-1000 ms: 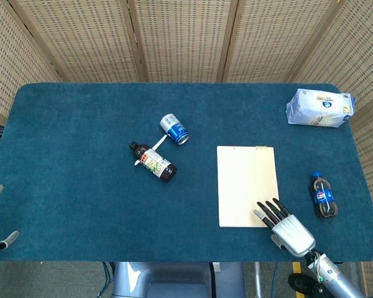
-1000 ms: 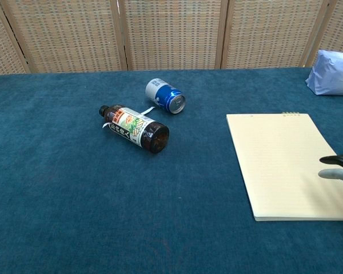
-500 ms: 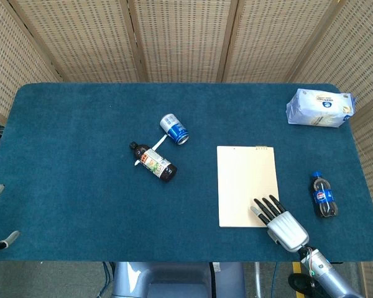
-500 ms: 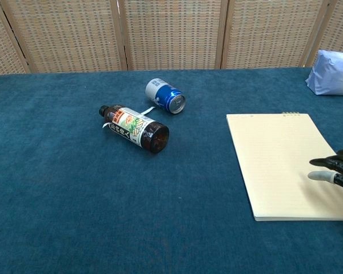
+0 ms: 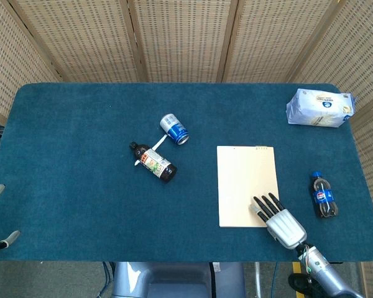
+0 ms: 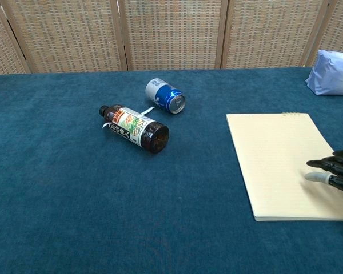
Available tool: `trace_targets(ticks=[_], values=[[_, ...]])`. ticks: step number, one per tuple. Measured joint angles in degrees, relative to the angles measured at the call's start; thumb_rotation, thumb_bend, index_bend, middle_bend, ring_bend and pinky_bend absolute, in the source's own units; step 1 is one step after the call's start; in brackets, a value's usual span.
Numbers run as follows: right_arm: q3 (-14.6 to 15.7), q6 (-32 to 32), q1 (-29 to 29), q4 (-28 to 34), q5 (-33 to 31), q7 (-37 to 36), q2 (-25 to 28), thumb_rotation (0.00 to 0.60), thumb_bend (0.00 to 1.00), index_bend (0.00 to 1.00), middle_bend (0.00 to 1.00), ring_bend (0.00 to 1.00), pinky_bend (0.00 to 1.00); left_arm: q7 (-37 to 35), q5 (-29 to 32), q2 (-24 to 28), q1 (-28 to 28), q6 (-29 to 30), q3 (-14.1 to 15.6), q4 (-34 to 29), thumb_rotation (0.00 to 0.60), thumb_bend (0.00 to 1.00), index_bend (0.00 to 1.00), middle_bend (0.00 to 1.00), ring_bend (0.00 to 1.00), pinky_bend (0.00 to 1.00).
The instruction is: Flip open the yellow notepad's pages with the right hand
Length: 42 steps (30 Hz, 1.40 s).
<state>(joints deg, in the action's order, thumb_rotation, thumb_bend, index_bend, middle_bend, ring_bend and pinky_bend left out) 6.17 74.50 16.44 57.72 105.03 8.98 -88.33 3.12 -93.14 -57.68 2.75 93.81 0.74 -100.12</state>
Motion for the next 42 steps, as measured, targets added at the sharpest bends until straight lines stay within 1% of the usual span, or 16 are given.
trace_targets(ticks=[10,18,21,24,29,31,37,42], values=[[1.1,1.5,-0.1,0.4,0.1,0.2,-0.2,0.600,0.47,0.06,0.00,0.00,0.00,-0.2,0.1,0.1,0.0,0.0,0.0,-0.1,0.600,0.00,0.00,0.00,0.00,0.00],[1.2,0.8,0.2,-0.4,-0.9,0.8,-1.1,0.600,0.47,0.06,0.00,0.00,0.00,-0.4,0.2,0.2,-0.1,-0.1,-0.1,0.0,0.600,0.00,0.00,0.00,0.00,0.00],[1.0,0.5,0.5,-0.7,-1.3,1.0,-1.3,0.600,0.47,0.07,0.00,0.00,0.00,-0.5,0.2,0.2,0.0,-0.1,-0.1,0.0,0.600,0.00,0.00,0.00,0.00,0.00],[0.9,0.3,0.6,-0.6,-1.8,0.8,-1.4,0.600,0.47,0.11,0.01,0.00,0.00,-0.4,0.2,0.2,-0.1,-0.1,0.0,0.0,0.600,0.00,0.00,0.00,0.00,0.00],[0.6,0.5,0.9,-0.1,-2.2,1.0,-1.2,0.600,0.49,0.17,0.10,0.00,0.00,-0.2,0.3,0.1,-0.1,-0.2,-0.1,-0.1,0.600,0.00,0.00,0.00,0.00,0.00],[0.5,0.6,1.0,0.0,-2.4,1.2,-1.2,0.600,0.49,0.17,0.11,0.00,0.00,-0.2,0.3,0.1,-0.1,-0.2,-0.1,-0.1,0.600,0.00,0.00,0.00,0.00,0.00],[-0.2,0.6,1.6,-0.4,-2.7,2.3,-1.8,0.600,0.49,0.17,0.11,0.00,0.00,-0.1,0.3,0.1,-0.1,-0.2,-0.1,-0.1,0.600,0.00,0.00,0.00,0.00,0.00],[-1.5,1.3,2.6,-1.7,-2.9,2.8,-3.2,0.600,0.49,0.17,0.07,0.00,0.00,-0.2,0.3,0.1,-0.1,-0.2,-0.1,-0.1,0.600,0.00,0.00,0.00,0.00,0.00]])
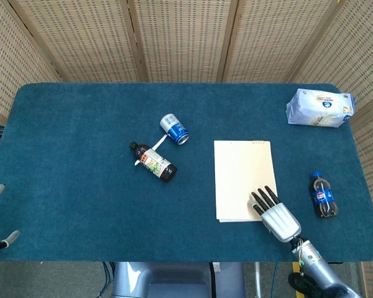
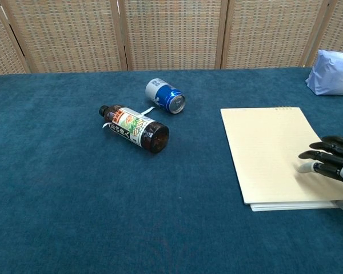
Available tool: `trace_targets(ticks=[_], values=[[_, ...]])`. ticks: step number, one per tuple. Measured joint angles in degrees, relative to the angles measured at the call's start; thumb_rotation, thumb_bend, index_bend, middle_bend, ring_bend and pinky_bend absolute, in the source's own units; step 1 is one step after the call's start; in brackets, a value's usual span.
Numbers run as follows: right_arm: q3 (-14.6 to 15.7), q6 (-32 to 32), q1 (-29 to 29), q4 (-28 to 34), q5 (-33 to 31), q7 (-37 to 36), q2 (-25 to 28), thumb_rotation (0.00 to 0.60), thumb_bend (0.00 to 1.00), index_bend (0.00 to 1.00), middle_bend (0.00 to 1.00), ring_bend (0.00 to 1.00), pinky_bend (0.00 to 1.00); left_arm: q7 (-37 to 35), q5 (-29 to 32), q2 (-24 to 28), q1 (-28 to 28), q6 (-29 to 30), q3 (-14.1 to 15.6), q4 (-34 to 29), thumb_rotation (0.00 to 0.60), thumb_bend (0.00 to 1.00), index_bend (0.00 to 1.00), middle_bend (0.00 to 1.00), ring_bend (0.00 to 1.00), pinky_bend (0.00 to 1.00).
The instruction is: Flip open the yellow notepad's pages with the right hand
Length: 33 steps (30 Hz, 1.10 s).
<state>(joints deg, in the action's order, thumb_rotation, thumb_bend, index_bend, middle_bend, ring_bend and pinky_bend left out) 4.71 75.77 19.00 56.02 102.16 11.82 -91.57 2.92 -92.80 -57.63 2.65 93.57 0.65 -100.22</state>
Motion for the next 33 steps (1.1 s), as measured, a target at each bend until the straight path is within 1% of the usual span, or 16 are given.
trace_targets(ticks=[4,7,10,16,20,23,24,25,27,28,29,30,32,33], values=[[-1.1,0.7,0.9,-0.9,-0.1,0.0,-1.0,0.600,0.49,0.17,0.02,0.00,0.00,0.0,0.0,0.0,0.0,-0.1,0.0,0.0,0.600,0.00,0.00,0.00,0.00,0.00],[-2.3,1.3,1.6,-1.3,-0.4,0.2,-1.6,0.600,0.49,0.17,0.00,0.00,0.00,-0.1,0.2,0.0,0.0,0.0,-0.1,0.0,0.600,0.00,0.00,0.00,0.00,0.00],[-3.8,1.6,2.7,-1.6,-0.8,0.6,-2.2,0.600,0.49,0.17,0.00,0.00,0.00,-0.1,0.3,0.0,-0.1,-0.1,-0.1,-0.1,0.600,0.00,0.00,0.00,0.00,0.00],[-6.0,0.5,5.4,-1.8,-2.2,2.2,-3.2,0.600,0.49,0.11,0.00,0.00,0.00,0.2,0.7,0.0,-0.3,-0.6,-0.3,-0.2,0.600,0.00,0.00,0.00,0.00,0.00],[-7.7,-0.1,6.7,-2.2,-3.6,2.4,-4.2,0.600,0.49,0.11,0.00,0.00,0.00,0.3,0.9,0.0,-0.4,-0.8,-0.3,-0.3,0.600,0.00,0.00,0.00,0.00,0.00],[-8.3,-1.8,7.7,-2.2,-4.9,2.4,-4.4,0.600,0.49,0.11,0.01,0.00,0.00,0.3,1.1,0.0,-0.4,-0.9,-0.4,-0.4,0.600,0.00,0.00,0.00,0.00,0.00],[-8.4,-2.6,8.1,-2.1,-5.3,2.5,-4.3,0.600,0.49,0.12,0.03,0.00,0.01,0.3,1.2,0.0,-0.4,-0.9,-0.4,-0.4,0.600,0.00,0.00,0.00,0.00,0.00],[-8.4,-3.0,8.4,-2.0,-5.5,2.7,-4.2,0.600,0.49,0.14,0.09,0.03,0.04,0.2,1.2,0.0,-0.5,-0.9,-0.4,-0.4,0.600,0.00,0.00,0.00,0.00,0.00],[-8.1,-3.3,8.7,-2.0,-5.5,3.0,-4.0,0.600,0.49,0.22,0.24,0.12,0.16,0.1,1.3,0.1,-0.5,-1.0,-0.5,-0.4,0.600,0.00,0.00,0.00,0.00,0.00],[-7.9,-3.2,8.8,-2.0,-5.4,2.8,-4.0,0.600,0.49,0.30,0.32,0.20,0.25,0.0,1.4,0.1,-0.5,-1.0,-0.5,-0.4,0.600,0.00,0.00,0.00,0.00,0.00],[-7.7,-3.1,8.8,-2.2,-5.2,2.4,-3.9,0.600,0.50,0.35,0.38,0.25,0.30,0.0,1.4,0.1,-0.5,-1.0,-0.5,-0.4,0.600,0.00,0.00,0.00,0.00,0.00],[-7.4,-2.9,8.9,-2.6,-4.9,1.6,-3.9,0.600,0.51,0.42,0.45,0.31,0.37,0.0,1.3,0.1,-0.5,-1.0,-0.5,-0.4,0.600,0.00,0.00,0.00,0.00,0.00],[-6.9,-2.7,9.0,-3.3,-4.5,0.3,-3.9,0.600,0.55,0.53,0.55,0.41,0.47,0.0,1.3,0.1,-0.5,-1.0,-0.5,-0.4,0.600,0.00,0.00,0.00,0.00,0.00],[-6.5,-2.4,9.1,-4.0,-4.2,-0.7,-3.9,0.600,0.57,0.57,0.58,0.44,0.50,0.0,1.3,0.1,-0.5,-1.0,-0.4,-0.4,0.600,0.00,0.00,0.00,0.00,0.00]])
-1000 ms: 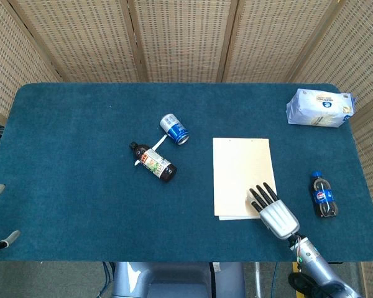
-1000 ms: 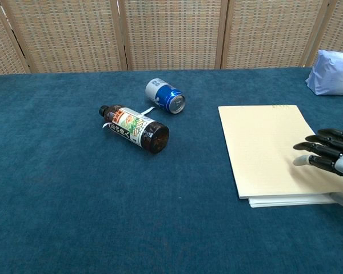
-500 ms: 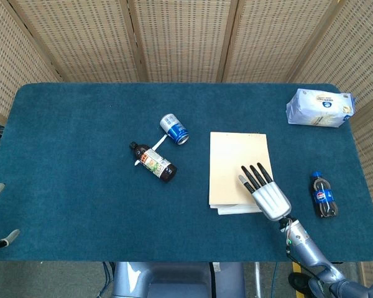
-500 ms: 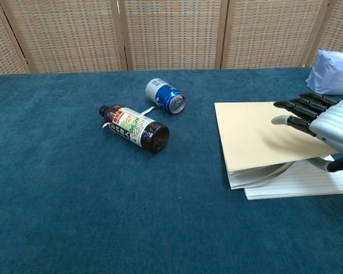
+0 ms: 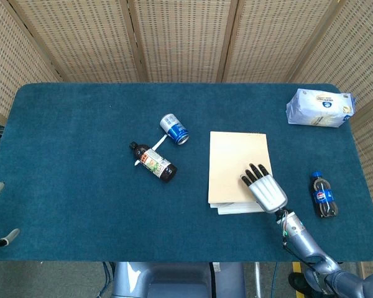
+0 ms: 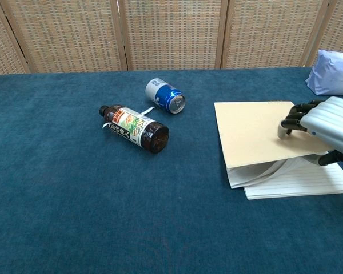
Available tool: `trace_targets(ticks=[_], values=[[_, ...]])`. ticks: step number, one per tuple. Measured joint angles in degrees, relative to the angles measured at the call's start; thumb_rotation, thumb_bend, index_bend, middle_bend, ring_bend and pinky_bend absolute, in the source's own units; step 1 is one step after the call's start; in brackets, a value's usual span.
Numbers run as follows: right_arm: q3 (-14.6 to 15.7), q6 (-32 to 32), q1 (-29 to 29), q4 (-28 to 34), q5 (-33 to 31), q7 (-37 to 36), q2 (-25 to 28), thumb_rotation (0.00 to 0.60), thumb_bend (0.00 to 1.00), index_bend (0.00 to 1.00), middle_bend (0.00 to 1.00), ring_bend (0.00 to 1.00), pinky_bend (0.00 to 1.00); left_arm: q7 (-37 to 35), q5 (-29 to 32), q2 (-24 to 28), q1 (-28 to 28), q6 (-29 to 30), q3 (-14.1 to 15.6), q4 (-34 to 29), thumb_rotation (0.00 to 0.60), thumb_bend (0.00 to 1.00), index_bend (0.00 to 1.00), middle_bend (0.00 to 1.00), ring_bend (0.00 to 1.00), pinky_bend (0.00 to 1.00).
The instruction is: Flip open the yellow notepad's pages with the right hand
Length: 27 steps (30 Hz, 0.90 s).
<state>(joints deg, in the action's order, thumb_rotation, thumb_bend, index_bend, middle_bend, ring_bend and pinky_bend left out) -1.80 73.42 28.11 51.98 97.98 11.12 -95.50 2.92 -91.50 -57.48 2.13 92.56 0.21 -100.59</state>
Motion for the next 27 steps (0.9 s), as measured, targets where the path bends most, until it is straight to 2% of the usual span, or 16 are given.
trace_targets(ticks=[4,15,20,27], values=[[0.8,1.2,0.2,-1.9,1.0,-2.0,-0.3,0.600,0.64,0.65,0.65,0.51,0.56,0.0,0.0,0.0,0.0,0.1,0.0,0.0,0.600,0.00,0.00,0.00,0.00,0.00],[4.4,5.5,0.3,-6.6,4.3,-10.5,0.9,0.600,0.65,0.66,0.65,0.51,0.56,0.2,-0.2,-0.1,0.1,0.1,0.1,-0.1,0.600,0.00,0.00,0.00,0.00,0.00],[7.0,7.7,-0.2,-3.1,6.5,-15.1,4.9,0.600,0.65,0.66,0.65,0.51,0.56,-0.1,-0.5,0.0,0.2,0.4,0.3,0.0,0.600,0.00,0.00,0.00,0.00,0.00],[10.5,9.8,-0.7,5.8,10.0,-14.7,11.3,0.600,0.65,0.66,0.65,0.51,0.56,-0.4,-0.8,0.1,0.3,0.6,0.4,0.0,0.600,0.00,0.00,0.00,0.00,0.00]])
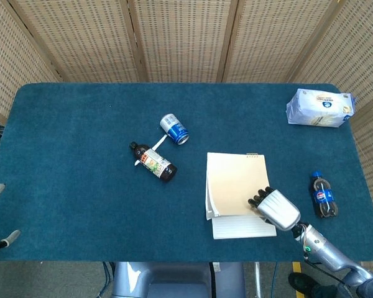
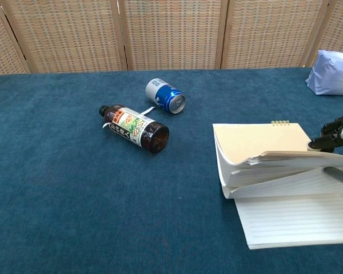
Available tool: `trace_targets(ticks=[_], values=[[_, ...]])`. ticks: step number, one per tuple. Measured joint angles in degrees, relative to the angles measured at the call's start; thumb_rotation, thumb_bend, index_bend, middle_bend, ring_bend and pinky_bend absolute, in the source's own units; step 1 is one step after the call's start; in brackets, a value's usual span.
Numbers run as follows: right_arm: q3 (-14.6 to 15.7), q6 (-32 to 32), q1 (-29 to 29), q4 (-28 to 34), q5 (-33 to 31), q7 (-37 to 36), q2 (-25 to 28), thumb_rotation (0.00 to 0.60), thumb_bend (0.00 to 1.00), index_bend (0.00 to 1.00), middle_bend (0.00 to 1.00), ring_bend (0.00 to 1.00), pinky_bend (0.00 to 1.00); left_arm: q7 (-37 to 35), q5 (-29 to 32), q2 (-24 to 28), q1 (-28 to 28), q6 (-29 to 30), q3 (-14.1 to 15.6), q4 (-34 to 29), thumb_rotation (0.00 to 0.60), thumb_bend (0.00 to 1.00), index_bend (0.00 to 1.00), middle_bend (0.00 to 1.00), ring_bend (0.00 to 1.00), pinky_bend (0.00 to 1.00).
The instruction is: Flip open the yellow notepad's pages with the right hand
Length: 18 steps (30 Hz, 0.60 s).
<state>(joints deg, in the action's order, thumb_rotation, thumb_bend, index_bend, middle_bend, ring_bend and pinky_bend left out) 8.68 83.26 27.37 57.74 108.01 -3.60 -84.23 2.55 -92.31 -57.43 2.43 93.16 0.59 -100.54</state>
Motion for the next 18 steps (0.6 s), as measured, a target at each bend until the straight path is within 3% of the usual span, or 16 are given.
trace_targets(ticks=[12,18], values=[[3.4,3.0,-0.9,13.0,5.2,2.6,8.7,0.600,0.65,0.66,0.66,0.51,0.56,0.0,0.0,0.0,0.0,-0.1,0.0,0.0,0.600,0.00,0.00,0.00,0.00,0.00],[4.0,3.2,-0.7,15.7,7.1,3.8,10.7,0.600,0.65,0.66,0.66,0.51,0.56,0.0,0.0,0.0,0.0,0.0,0.0,0.0,0.600,0.00,0.00,0.00,0.00,0.00]])
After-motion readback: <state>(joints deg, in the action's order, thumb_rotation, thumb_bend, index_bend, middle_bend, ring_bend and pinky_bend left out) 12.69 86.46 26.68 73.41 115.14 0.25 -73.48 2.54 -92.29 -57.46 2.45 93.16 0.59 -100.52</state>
